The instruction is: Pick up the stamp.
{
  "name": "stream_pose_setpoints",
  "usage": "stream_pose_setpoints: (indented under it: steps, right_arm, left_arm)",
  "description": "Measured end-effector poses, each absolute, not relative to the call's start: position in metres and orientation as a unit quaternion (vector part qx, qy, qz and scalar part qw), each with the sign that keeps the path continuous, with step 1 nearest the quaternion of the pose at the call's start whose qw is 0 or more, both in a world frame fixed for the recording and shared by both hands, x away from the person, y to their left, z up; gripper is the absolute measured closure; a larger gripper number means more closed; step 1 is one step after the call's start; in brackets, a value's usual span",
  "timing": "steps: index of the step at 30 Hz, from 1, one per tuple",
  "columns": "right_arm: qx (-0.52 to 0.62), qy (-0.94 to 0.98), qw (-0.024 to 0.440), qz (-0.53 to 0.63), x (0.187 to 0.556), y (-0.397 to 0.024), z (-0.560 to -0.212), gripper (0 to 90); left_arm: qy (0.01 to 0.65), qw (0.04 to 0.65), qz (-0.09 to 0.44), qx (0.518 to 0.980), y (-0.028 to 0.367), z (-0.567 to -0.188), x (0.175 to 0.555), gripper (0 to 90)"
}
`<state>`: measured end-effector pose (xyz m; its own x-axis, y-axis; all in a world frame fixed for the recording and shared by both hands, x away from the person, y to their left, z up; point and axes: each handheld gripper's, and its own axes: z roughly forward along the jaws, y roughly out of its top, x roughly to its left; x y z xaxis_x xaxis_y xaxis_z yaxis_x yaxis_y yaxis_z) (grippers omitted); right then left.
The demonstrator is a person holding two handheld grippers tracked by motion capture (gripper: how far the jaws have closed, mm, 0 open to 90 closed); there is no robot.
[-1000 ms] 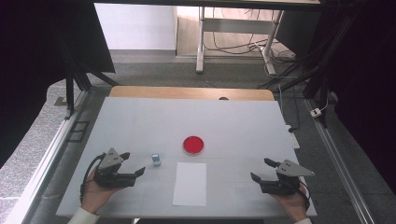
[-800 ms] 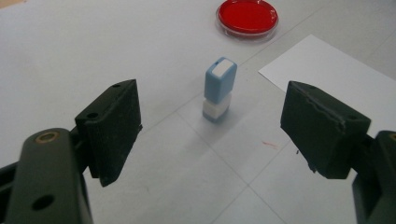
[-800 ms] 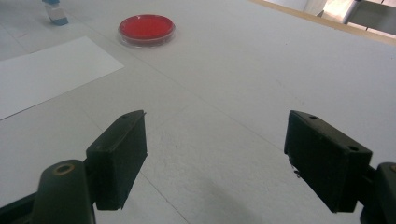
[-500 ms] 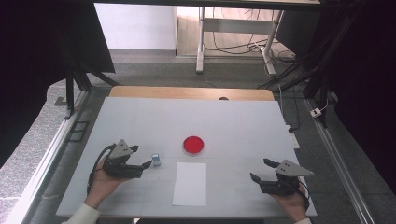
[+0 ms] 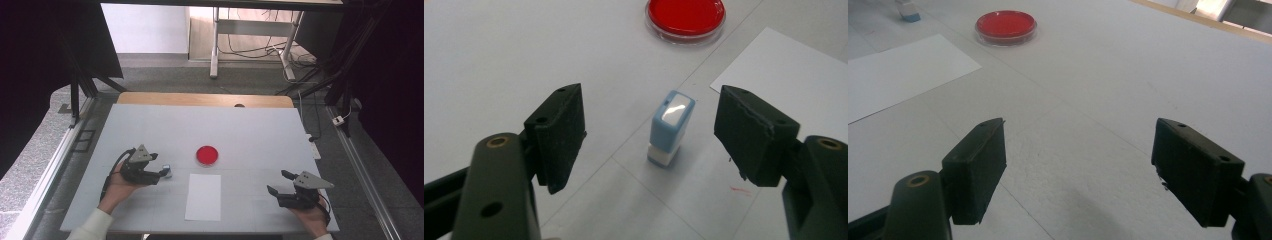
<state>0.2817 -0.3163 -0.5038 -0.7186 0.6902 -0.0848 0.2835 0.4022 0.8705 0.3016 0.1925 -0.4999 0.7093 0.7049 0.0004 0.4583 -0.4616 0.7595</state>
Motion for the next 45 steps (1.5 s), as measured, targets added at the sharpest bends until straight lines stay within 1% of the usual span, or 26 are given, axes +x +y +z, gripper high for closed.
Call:
stream_pose_setpoints:
  steps: [3,11,18,20,22,26,29,30,31,32,35,36,39,45]
  right_arm:
    - [0.302,0.806,0.222,0.459,0.282,-0.316,-0.504,21.3]
    - [0.302,0.807,0.222,0.457,0.282,-0.316,-0.505,21.4]
    - [0.302,0.807,0.222,0.456,0.282,-0.316,-0.505,21.4]
    - [0.303,0.807,0.222,0.455,0.282,-0.316,-0.505,21.4]
    - [0.302,0.808,0.222,0.455,0.282,-0.316,-0.505,21.4]
    - [0.303,0.807,0.221,0.455,0.282,-0.317,-0.506,21.4]
    - [0.303,0.809,0.222,0.452,0.282,-0.317,-0.506,21.4]
    - [0.303,0.809,0.222,0.452,0.282,-0.317,-0.506,21.4]
    - [0.303,0.809,0.222,0.451,0.282,-0.317,-0.506,21.5]
    - [0.303,0.81,0.222,0.451,0.282,-0.317,-0.506,21.5]
    - [0.304,0.809,0.223,0.45,0.282,-0.317,-0.506,21.6]
    - [0.304,0.81,0.223,0.449,0.282,-0.317,-0.506,21.6]
    - [0.303,0.811,0.223,0.448,0.282,-0.317,-0.506,21.7]
    - [0.302,0.81,0.221,0.451,0.283,-0.317,-0.506,21.9]
  left_arm:
    - [0.339,0.387,0.152,0.844,0.19,-0.503,0.306,30.0]
    - [0.315,0.384,0.138,0.857,0.183,-0.508,0.312,38.5]
    - [0.302,0.379,0.137,0.864,0.18,-0.51,0.313,47.2]
    - [0.299,0.379,0.139,0.865,0.179,-0.51,0.313,48.3]
    - [0.297,0.378,0.14,0.865,0.179,-0.511,0.312,52.2]
    - [0.292,0.376,0.141,0.868,0.179,-0.511,0.312,55.2]
    - [0.288,0.375,0.145,0.869,0.178,-0.512,0.311,59.8]
    - [0.287,0.375,0.146,0.87,0.178,-0.512,0.311,59.8]
    - [0.285,0.373,0.147,0.87,0.178,-0.512,0.311,61.2]
    - [0.284,0.373,0.148,0.871,0.178,-0.512,0.311,65.0]
    - [0.281,0.373,0.15,0.871,0.178,-0.512,0.31,67.3]
    - [0.281,0.373,0.15,0.871,0.178,-0.512,0.31,72.0]
    - [0.278,0.377,0.145,0.871,0.177,-0.512,0.31,74.3]
    - [0.278,0.373,0.157,0.871,0.175,-0.511,0.307,75.0]
